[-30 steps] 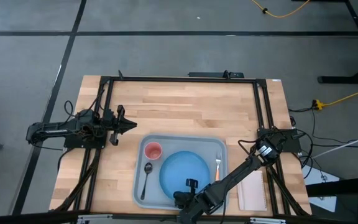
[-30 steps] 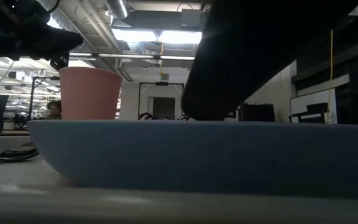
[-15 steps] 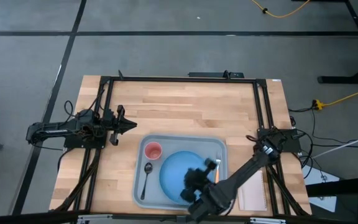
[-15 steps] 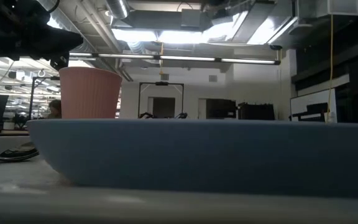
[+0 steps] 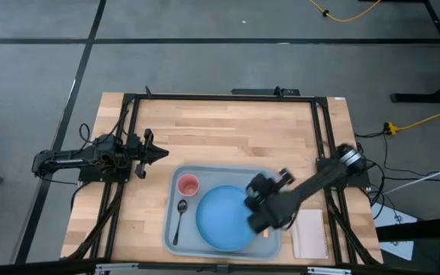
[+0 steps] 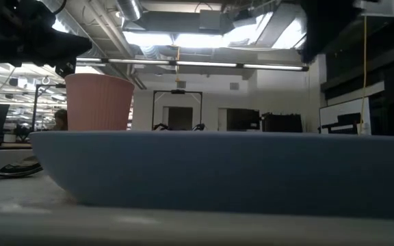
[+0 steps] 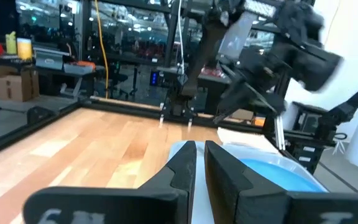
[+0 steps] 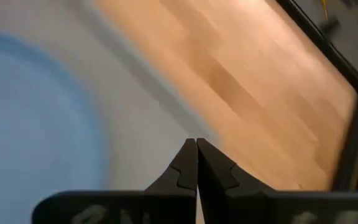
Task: Pick and place plate/cup/fork/spoon on tray
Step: Adjust the utensils on the gray tray
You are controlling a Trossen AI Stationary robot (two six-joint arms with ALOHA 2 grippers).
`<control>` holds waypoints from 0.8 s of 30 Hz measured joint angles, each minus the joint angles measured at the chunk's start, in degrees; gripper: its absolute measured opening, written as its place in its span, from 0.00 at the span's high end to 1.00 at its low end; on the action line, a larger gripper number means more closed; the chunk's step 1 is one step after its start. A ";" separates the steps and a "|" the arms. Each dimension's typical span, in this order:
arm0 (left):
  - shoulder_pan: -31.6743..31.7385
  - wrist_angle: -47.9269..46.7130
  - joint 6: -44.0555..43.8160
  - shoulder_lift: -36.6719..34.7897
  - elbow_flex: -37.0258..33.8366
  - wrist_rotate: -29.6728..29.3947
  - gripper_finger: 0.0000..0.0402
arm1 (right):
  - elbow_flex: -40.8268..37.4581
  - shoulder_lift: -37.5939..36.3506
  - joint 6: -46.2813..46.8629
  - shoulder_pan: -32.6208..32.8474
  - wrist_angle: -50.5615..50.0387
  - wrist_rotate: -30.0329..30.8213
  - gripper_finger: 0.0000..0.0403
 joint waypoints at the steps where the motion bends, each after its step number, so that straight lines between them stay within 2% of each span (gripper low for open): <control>1: 0.00 -0.05 0.00 0.00 0.00 -0.05 0.93 | -3.78 -2.74 1.68 -0.37 0.24 -0.95 1.00; 3: -0.02 0.40 0.00 -0.02 0.00 -0.42 0.93 | -12.27 -8.28 4.62 -0.66 1.20 -3.33 1.00; 6: 0.00 0.49 0.00 0.00 0.00 -0.87 0.93 | -22.27 -15.02 8.06 -0.46 8.59 -3.92 1.00; 12: 0.00 0.28 0.00 0.00 0.00 -0.99 0.93 | -36.88 -18.48 8.05 -1.01 23.38 -10.10 1.00; 14: 0.00 0.35 0.00 -0.02 0.00 -1.04 0.93 | -40.36 -18.32 8.67 -1.64 28.39 -11.84 1.00; 19: 0.00 0.24 0.00 0.00 0.00 -1.00 0.93 | -44.91 -18.38 12.12 -3.17 32.22 -11.15 1.00; 24: 0.00 0.24 -0.01 0.00 0.00 -1.00 0.93 | -46.95 -18.40 7.40 -3.72 39.04 -11.09 1.00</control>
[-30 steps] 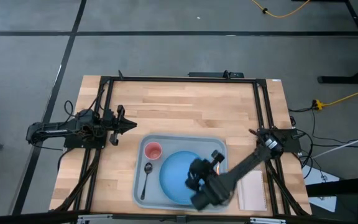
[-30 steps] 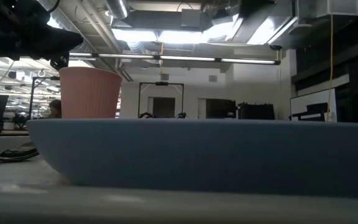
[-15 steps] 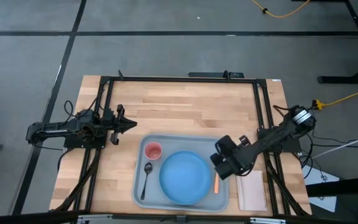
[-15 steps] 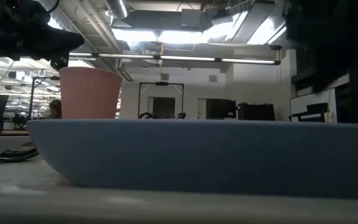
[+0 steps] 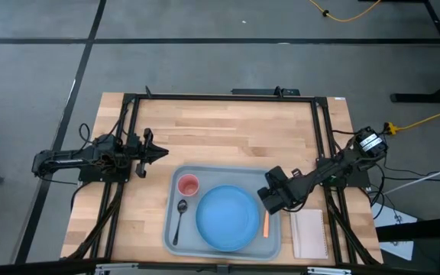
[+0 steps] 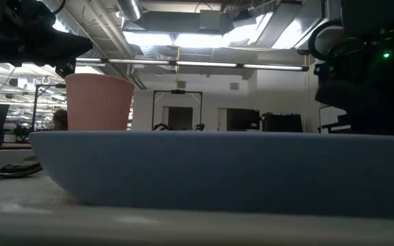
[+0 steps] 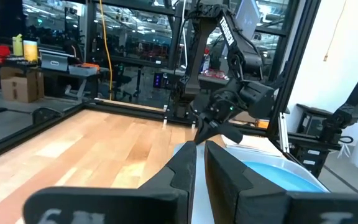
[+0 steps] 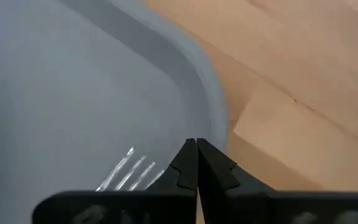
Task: Pick and place plate/cup/fork/spoon on tray
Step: Adjust the utensils on the gray tray
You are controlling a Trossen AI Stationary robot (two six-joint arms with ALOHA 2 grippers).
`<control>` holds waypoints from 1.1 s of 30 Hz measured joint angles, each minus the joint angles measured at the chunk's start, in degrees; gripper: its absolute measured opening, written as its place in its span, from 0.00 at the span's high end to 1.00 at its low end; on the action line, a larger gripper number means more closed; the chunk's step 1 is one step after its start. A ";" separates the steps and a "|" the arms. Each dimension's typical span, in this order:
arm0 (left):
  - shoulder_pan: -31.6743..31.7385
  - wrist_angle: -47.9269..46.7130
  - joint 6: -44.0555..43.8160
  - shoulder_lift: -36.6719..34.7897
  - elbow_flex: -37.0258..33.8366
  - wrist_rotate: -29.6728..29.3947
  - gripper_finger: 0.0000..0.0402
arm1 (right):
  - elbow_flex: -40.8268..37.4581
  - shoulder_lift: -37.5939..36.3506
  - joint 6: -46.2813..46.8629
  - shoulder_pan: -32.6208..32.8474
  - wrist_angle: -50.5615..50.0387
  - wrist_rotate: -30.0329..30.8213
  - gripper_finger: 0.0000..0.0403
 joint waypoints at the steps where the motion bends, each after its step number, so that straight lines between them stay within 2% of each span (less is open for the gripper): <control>1: 0.00 0.00 0.01 0.00 0.00 0.00 0.93 | -0.28 0.08 -1.14 -0.03 0.84 0.33 1.00; 13: 0.00 -0.01 0.01 0.00 0.00 -0.02 0.93 | -0.30 0.20 -14.21 -0.96 4.92 -0.55 1.00; 33: 0.00 -0.02 0.01 0.00 0.00 0.00 0.93 | -0.26 0.20 -16.37 -0.92 9.46 -3.49 1.00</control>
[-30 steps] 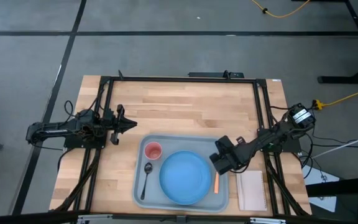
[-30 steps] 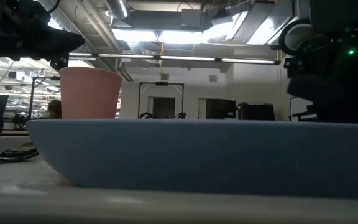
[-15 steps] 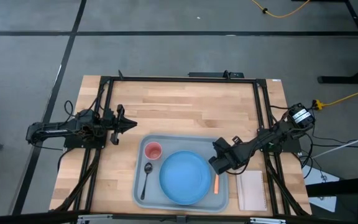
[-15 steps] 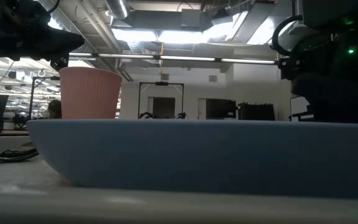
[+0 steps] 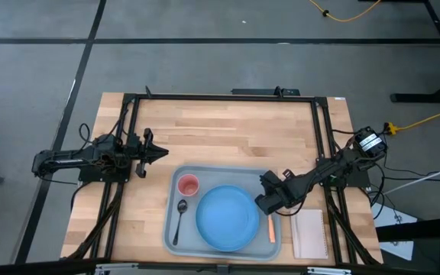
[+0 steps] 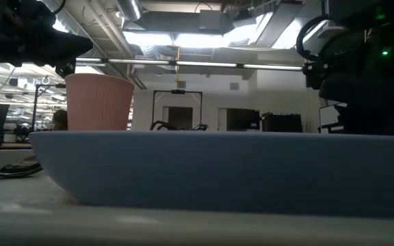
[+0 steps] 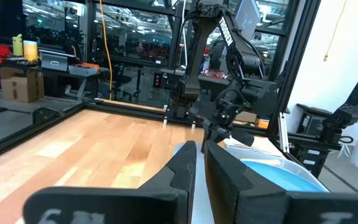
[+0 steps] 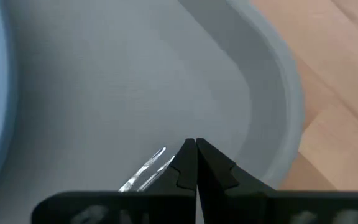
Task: Pick and place plate/cup/fork/spoon on tray
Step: Adjust the utensils on the gray tray
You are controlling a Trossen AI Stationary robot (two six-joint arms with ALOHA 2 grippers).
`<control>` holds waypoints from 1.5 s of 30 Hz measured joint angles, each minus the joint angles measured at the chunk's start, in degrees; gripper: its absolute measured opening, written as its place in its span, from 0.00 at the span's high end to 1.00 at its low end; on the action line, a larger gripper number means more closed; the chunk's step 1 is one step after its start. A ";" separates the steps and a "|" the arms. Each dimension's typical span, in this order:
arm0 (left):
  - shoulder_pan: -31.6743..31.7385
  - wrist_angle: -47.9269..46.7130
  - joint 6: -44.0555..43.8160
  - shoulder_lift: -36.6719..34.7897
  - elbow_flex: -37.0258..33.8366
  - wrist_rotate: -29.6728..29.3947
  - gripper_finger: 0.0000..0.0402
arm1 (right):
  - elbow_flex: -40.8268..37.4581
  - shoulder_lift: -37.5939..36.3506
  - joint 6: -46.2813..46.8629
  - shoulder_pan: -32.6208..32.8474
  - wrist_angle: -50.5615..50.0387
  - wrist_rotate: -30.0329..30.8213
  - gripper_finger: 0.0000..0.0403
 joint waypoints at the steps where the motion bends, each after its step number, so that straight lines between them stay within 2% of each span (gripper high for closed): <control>1: 0.00 0.00 0.00 0.00 0.00 0.00 0.93 | -0.02 0.00 0.02 0.00 0.01 -0.27 1.00; 14: 0.00 0.00 0.00 0.00 0.02 0.00 0.93 | 0.30 0.02 0.24 0.00 -0.51 -2.83 1.00; 27: 0.00 0.00 -0.02 0.00 0.02 0.00 0.93 | 5.58 0.02 0.58 0.46 -6.51 -4.27 1.00; 32: 0.01 0.00 0.00 0.00 0.02 0.02 0.93 | 6.90 0.04 5.35 3.96 -6.41 -5.05 1.00; 38: 0.01 0.00 0.00 0.00 0.02 0.02 0.93 | 10.46 0.83 15.02 11.15 -5.48 -5.55 1.00; 42: 0.02 0.00 0.00 0.00 0.02 0.02 0.93 | 14.70 5.70 18.52 14.51 -5.44 -9.70 1.00; 45: 0.02 0.00 0.00 0.00 0.02 0.02 0.93 | 19.68 10.62 18.78 16.05 -9.54 -10.55 1.00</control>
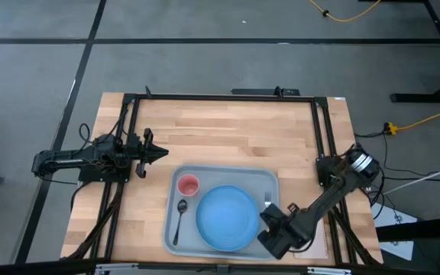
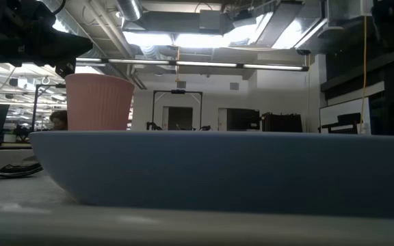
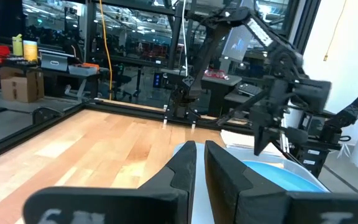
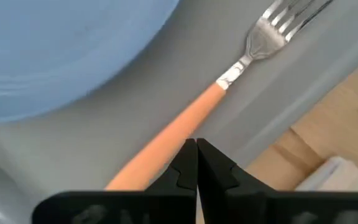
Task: Pick and place plate/cup/fork/spoon on tray
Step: Adjust the utensils on the gray tray
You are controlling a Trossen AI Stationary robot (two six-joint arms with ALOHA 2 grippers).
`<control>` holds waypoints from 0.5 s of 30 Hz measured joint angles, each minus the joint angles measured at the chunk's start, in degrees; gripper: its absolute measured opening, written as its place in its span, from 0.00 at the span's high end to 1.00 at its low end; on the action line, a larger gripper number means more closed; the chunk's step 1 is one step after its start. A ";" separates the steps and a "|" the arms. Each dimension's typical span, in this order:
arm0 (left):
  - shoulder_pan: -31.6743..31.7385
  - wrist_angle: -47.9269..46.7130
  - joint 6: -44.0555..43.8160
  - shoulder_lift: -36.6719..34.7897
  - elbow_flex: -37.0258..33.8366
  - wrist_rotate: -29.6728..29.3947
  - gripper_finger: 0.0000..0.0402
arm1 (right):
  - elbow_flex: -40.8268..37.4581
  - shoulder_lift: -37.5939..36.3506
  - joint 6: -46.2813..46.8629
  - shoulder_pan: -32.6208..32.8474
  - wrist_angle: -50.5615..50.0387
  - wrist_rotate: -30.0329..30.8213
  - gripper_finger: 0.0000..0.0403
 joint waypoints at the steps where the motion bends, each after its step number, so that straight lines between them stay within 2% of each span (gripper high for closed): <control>1: 0.00 0.00 0.00 0.00 0.00 0.00 0.93 | 1.92 1.59 0.18 0.27 -2.04 -0.02 1.00; 6: 0.00 0.00 0.00 0.00 0.00 -0.02 0.93 | 10.43 7.81 1.18 0.58 -12.38 -2.67 1.00; 15: 0.00 0.00 0.00 0.00 0.00 -0.04 0.93 | 14.37 12.12 1.04 0.58 -12.80 -3.56 1.00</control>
